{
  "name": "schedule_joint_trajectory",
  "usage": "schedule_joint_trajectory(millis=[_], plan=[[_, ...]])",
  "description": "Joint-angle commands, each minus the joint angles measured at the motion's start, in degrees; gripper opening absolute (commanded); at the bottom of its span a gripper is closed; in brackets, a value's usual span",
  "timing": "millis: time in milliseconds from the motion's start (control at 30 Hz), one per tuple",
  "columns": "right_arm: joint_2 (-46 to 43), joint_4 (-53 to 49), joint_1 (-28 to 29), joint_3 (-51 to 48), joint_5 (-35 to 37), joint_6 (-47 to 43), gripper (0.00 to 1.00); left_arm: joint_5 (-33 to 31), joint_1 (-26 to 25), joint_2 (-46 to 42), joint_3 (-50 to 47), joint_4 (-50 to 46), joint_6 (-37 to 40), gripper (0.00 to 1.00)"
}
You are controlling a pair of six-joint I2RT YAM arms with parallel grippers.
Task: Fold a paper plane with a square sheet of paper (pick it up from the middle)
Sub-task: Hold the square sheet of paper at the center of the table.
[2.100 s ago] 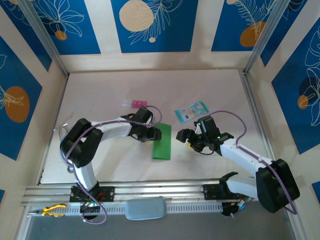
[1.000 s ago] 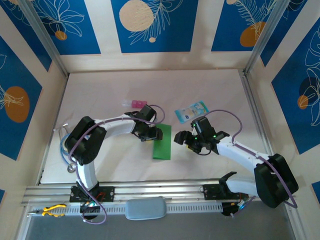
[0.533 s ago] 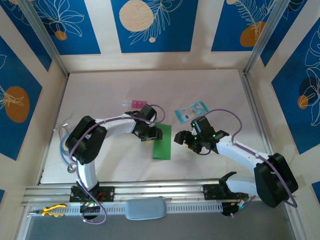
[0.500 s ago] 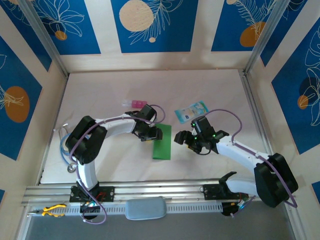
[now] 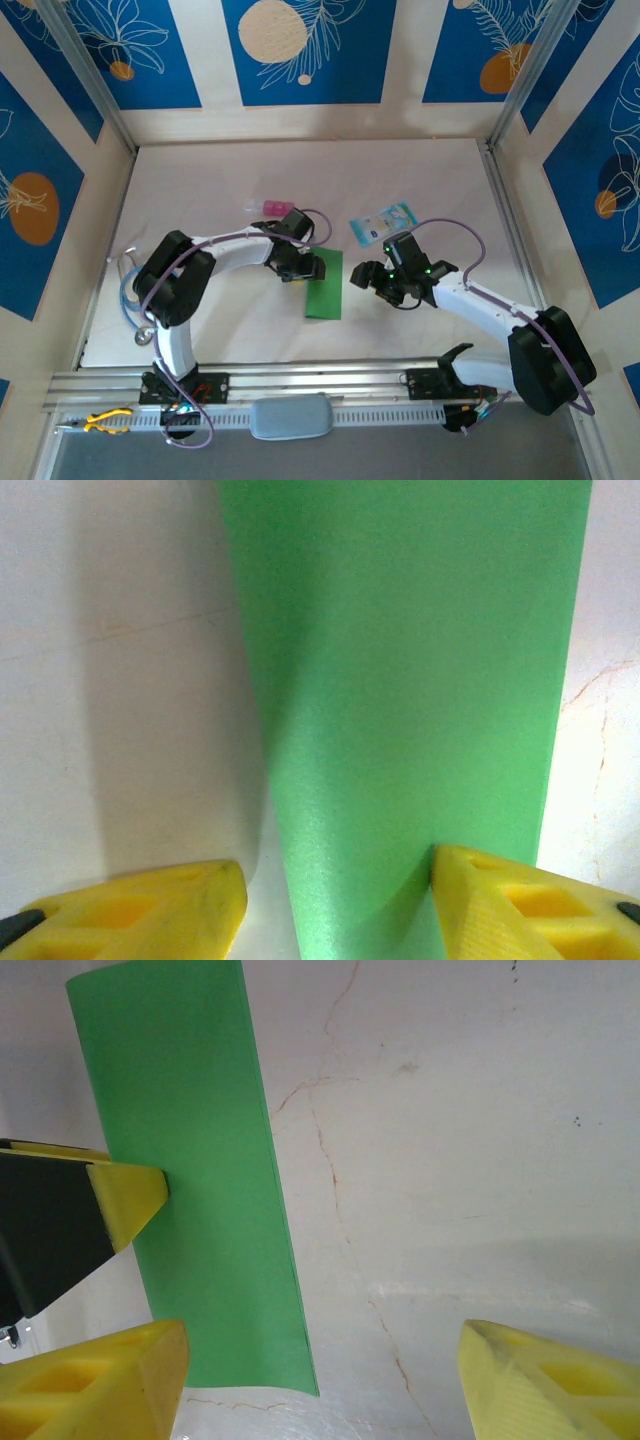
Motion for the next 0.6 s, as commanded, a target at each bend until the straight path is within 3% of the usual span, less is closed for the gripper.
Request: schedule_joint_trajectory(millis=[0, 567], plan=[[0.59, -0.60, -0.26, 0.30, -0.11, 0.79, 0.72, -0.28, -0.63, 5.59, -1.34, 3.31, 2.16, 0.58], [1.08, 1.60, -0.18, -0.27, -1.27, -0.43, 0.71, -1.86, -1.34, 7.45, 0.13, 2.38, 2.62, 0.60]])
